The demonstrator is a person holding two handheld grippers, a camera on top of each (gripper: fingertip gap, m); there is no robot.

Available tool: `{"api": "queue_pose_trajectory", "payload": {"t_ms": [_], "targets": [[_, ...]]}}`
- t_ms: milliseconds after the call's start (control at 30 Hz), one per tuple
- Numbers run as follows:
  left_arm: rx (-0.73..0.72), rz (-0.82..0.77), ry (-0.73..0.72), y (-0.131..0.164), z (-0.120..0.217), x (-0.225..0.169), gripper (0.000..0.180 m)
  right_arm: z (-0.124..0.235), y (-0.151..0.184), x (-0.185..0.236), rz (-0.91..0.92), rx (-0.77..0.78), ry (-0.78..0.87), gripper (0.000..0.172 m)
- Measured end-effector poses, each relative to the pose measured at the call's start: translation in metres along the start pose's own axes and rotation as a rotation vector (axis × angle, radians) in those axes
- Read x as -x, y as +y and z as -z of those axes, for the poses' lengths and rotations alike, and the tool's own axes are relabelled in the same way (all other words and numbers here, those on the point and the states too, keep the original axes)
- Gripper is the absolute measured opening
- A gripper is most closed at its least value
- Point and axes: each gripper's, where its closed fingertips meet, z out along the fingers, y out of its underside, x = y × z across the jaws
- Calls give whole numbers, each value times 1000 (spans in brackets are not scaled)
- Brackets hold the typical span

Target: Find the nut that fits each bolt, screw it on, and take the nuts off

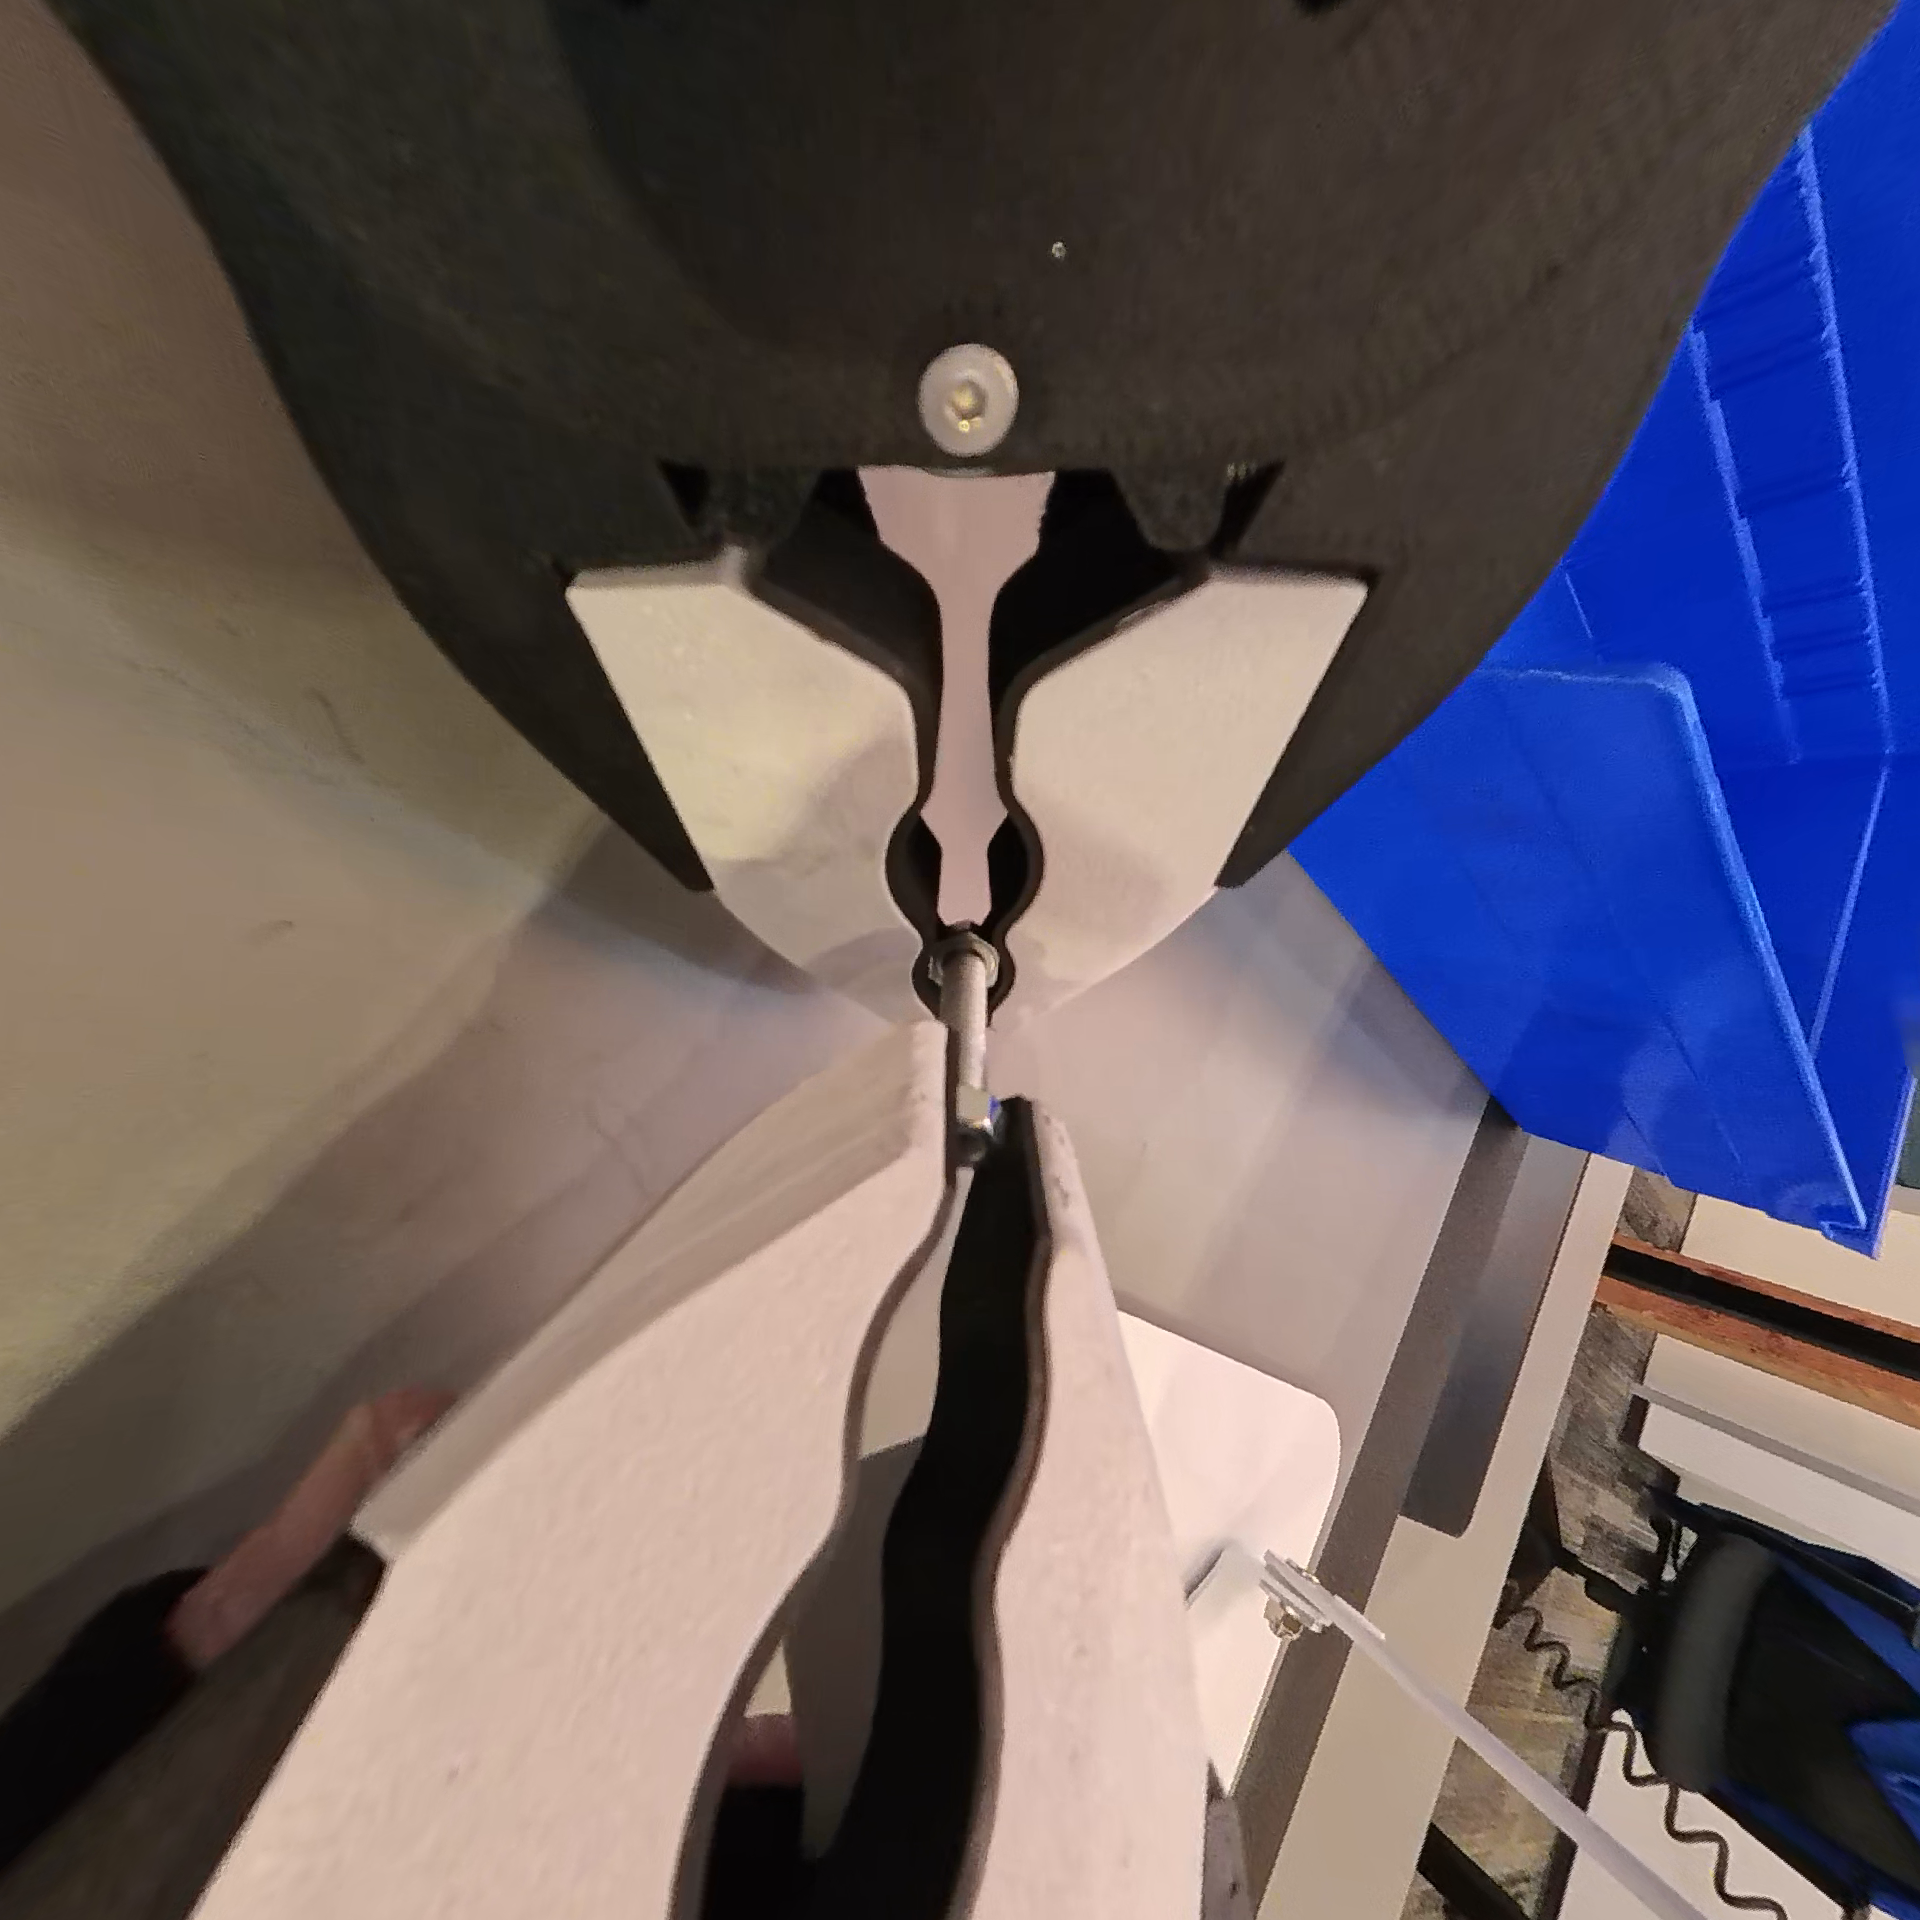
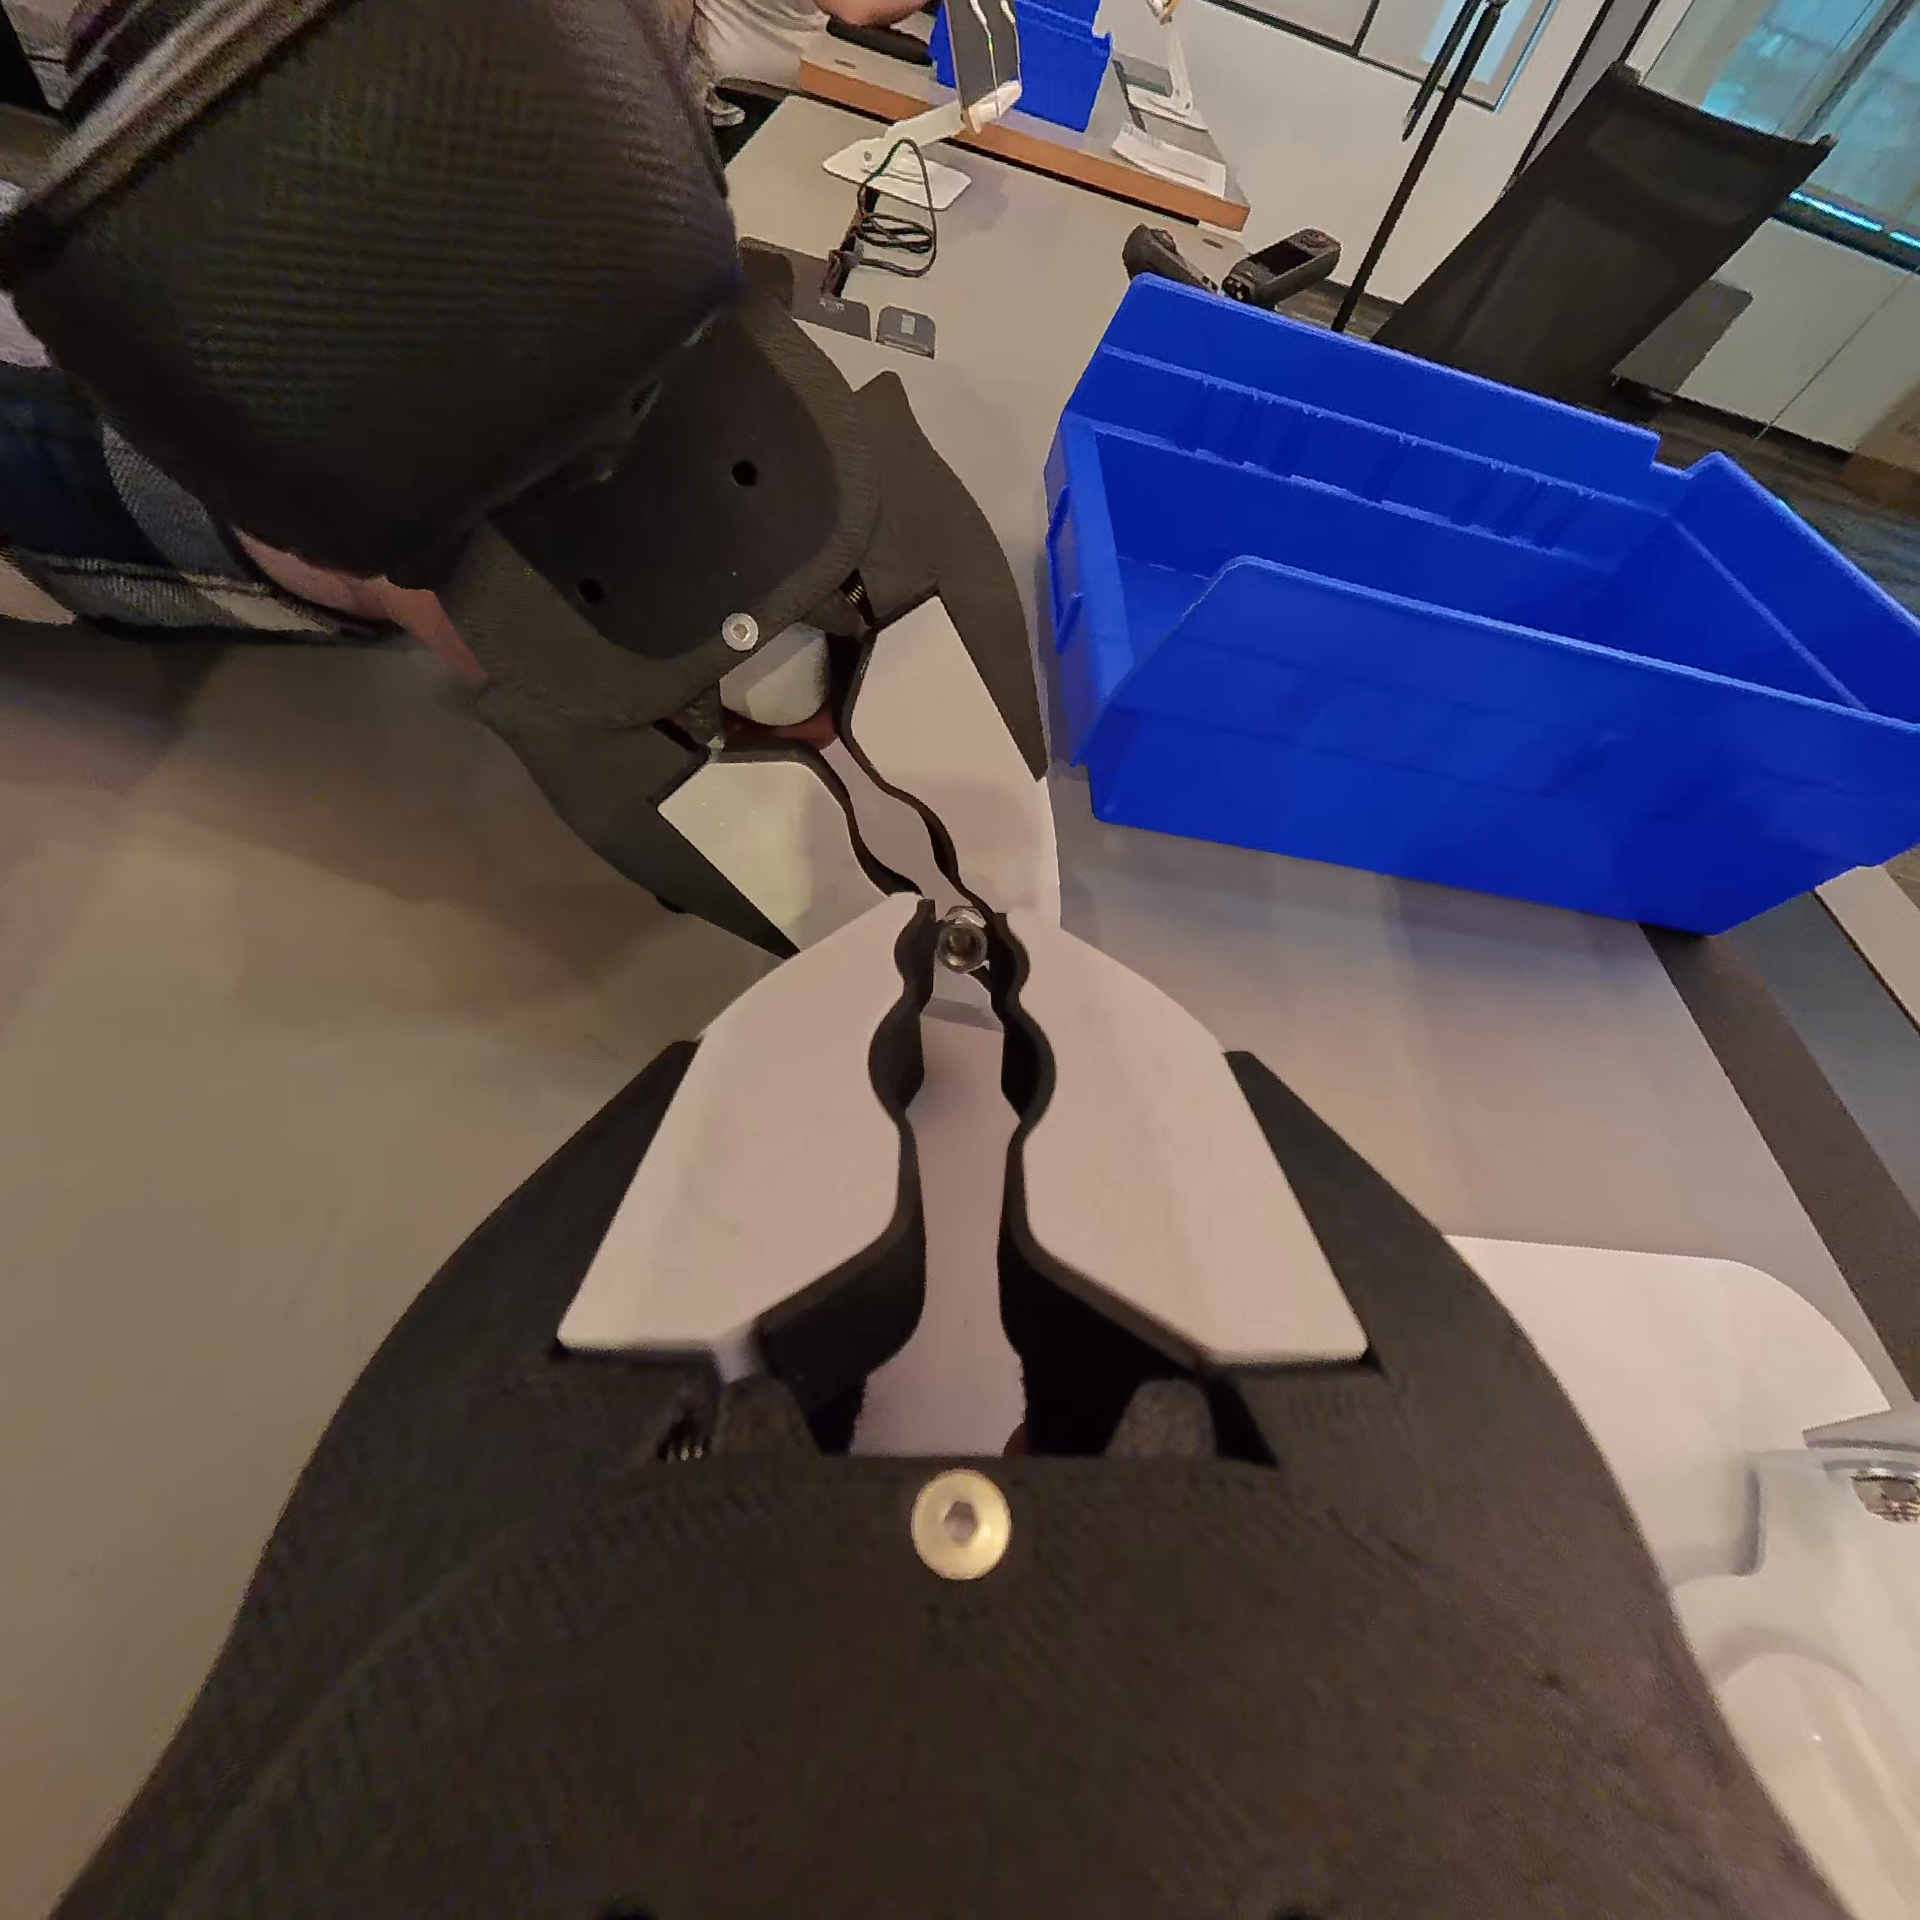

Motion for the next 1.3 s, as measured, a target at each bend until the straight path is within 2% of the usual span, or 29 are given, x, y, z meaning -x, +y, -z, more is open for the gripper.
{"api": "queue_pose_trajectory", "payload": {"t_ms": [233, 533, 1300], "targets": [[21, -13, -48, 0, 0, 5, 4, 0, 0, -4, -27, -2, 24, 10], [68, -55, -151, 2, -1, 16, 3, -2, -1, -9, -151, -24, 59, 10], [53, -39, -136, 0, -3, 15, 3, -3, -2, -9, -128, -31, 79, 10]]}}
